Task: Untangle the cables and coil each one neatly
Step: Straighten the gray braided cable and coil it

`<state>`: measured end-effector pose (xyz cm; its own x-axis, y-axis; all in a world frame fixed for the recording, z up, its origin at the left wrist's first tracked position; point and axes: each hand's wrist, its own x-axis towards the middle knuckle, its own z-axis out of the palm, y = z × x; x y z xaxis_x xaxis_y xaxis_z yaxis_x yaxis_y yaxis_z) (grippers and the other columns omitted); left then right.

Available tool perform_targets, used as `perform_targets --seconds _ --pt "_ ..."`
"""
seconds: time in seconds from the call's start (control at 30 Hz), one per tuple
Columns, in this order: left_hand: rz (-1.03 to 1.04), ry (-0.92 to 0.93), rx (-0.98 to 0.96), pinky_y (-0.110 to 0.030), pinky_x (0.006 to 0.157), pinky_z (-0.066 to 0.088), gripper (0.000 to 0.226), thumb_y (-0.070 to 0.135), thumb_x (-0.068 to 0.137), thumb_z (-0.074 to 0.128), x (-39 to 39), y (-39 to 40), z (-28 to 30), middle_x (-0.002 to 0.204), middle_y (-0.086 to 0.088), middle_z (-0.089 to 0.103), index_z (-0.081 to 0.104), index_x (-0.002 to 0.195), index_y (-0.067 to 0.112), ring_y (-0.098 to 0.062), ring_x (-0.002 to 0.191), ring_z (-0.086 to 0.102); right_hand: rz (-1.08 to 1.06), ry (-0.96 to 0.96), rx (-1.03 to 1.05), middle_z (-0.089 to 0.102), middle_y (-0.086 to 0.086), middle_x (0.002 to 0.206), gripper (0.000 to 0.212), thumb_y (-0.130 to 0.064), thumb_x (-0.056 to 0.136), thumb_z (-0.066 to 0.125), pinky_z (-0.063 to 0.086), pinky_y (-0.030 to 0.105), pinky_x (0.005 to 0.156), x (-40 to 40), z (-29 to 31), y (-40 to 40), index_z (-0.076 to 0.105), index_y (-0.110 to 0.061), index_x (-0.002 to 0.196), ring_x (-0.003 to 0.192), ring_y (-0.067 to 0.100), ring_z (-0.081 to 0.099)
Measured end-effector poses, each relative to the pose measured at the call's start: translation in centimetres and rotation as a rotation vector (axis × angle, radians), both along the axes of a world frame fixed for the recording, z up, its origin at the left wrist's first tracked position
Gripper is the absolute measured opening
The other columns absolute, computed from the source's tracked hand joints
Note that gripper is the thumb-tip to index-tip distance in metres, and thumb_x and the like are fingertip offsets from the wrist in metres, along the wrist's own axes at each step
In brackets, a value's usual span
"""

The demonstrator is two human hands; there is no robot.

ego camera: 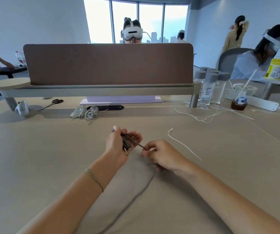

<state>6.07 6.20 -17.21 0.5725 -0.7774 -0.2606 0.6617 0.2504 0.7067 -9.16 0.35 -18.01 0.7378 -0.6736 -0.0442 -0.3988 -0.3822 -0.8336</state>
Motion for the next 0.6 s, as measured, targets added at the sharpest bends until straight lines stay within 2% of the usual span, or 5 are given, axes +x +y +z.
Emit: perform_targets --seconds 0.13,0.27,0.33,0.47,0.6 --pt "0.05 0.083 -0.078 -0.049 0.058 0.062 0.055 0.05 0.107 0.025 2.2 0.7 0.6 0.071 -0.013 0.054 0.044 0.072 0.012 -0.034 0.067 0.068 0.038 -0.359 0.914 0.043 -0.002 0.051 0.015 -0.015 0.102 0.056 0.055 0.029 0.054 -0.8 1.2 0.1 0.063 -0.007 0.091 0.046 0.012 0.056" --pt "0.018 0.171 -0.165 -0.053 0.074 0.061 0.053 0.049 0.106 0.031 2.3 0.6 1.2 0.073 -0.014 0.054 0.042 0.071 0.011 -0.034 0.072 0.066 -0.033 -0.458 1.126 0.038 -0.003 0.06 0.019 -0.023 0.102 0.053 0.044 0.02 0.04 -1.3 0.9 -1.0 0.059 -0.011 0.088 0.038 0.005 0.039" --pt "0.008 0.137 -0.154 -0.048 0.076 0.056 0.048 0.047 0.106 0.035 2.5 0.7 1.5 0.075 -0.013 0.052 0.041 0.073 0.012 -0.029 0.07 0.059 -0.006 -0.33 0.912 0.036 -0.004 0.062 0.024 -0.022 0.105 0.05 0.028 0.018 0.038 -1.8 1.2 -1.6 0.065 -0.01 0.09 0.037 0.004 0.026" --pt "-0.001 0.074 -0.148 -0.049 0.089 0.053 0.034 0.039 0.105 0.046 1.9 0.7 1.5 0.087 -0.013 0.052 0.046 0.088 0.009 -0.035 0.089 0.064 -0.126 0.03 -0.361 0.05 -0.01 0.06 0.023 -0.023 0.1 0.058 0.032 0.025 0.053 -2.7 1.3 -2.7 0.076 -0.023 0.086 0.054 0.008 0.046" --pt "0.096 -0.163 -0.067 -0.035 0.062 0.049 0.028 0.035 0.104 0.05 1.7 0.1 1.0 0.079 -0.005 0.053 0.047 0.094 0.01 -0.02 0.064 0.058 -0.045 0.051 -0.572 0.066 -0.013 0.074 0.014 -0.027 0.096 0.06 0.046 0.031 0.069 -2.5 0.9 -1.1 0.074 -0.027 0.096 0.075 0.014 0.06"
